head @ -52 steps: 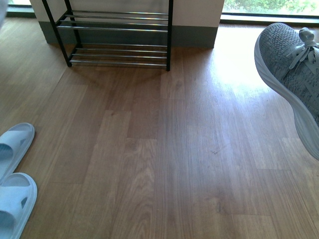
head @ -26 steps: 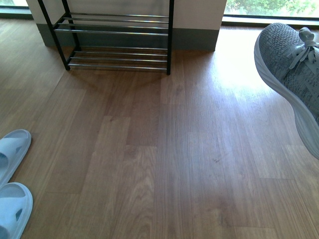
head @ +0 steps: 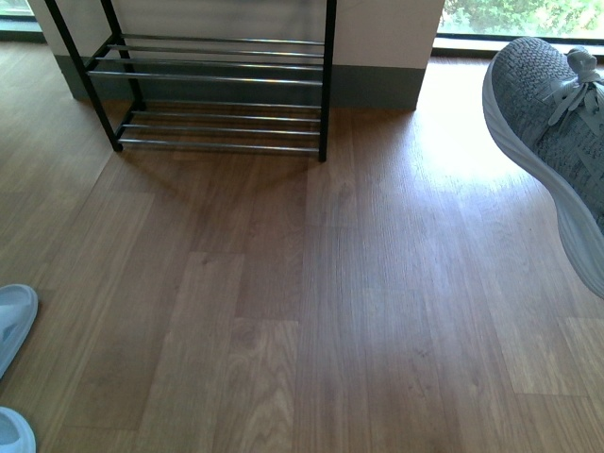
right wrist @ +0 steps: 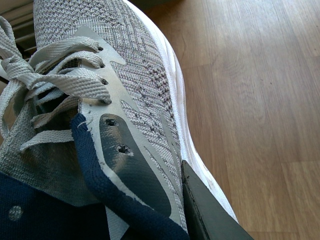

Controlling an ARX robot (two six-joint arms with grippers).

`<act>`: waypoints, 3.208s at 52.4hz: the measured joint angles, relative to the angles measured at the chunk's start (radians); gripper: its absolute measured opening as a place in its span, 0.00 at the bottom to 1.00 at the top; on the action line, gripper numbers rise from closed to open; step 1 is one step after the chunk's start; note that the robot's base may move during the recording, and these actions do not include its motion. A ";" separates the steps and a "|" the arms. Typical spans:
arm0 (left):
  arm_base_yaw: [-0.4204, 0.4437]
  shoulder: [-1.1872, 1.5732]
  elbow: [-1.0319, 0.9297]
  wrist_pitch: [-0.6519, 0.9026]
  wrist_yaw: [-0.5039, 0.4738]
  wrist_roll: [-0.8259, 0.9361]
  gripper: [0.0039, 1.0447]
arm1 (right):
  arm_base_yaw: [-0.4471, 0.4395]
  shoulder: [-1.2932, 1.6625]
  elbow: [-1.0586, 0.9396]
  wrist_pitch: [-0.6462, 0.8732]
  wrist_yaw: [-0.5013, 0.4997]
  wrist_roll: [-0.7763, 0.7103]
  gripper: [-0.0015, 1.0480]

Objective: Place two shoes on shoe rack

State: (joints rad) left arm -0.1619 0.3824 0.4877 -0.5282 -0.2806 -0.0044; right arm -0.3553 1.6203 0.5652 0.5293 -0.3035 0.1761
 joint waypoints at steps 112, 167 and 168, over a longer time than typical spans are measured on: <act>-0.002 0.004 0.003 -0.002 -0.008 0.000 0.01 | -0.006 0.000 0.000 0.000 0.035 0.008 0.01; -0.002 0.004 0.003 -0.002 0.000 0.000 0.01 | -0.008 0.000 0.000 0.000 0.040 0.011 0.01; -0.002 0.004 0.003 -0.002 0.000 0.000 0.01 | -0.008 0.000 0.000 0.000 0.039 0.011 0.01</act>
State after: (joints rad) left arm -0.1635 0.3866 0.4908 -0.5301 -0.2810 -0.0048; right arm -0.3630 1.6203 0.5648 0.5293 -0.2642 0.1875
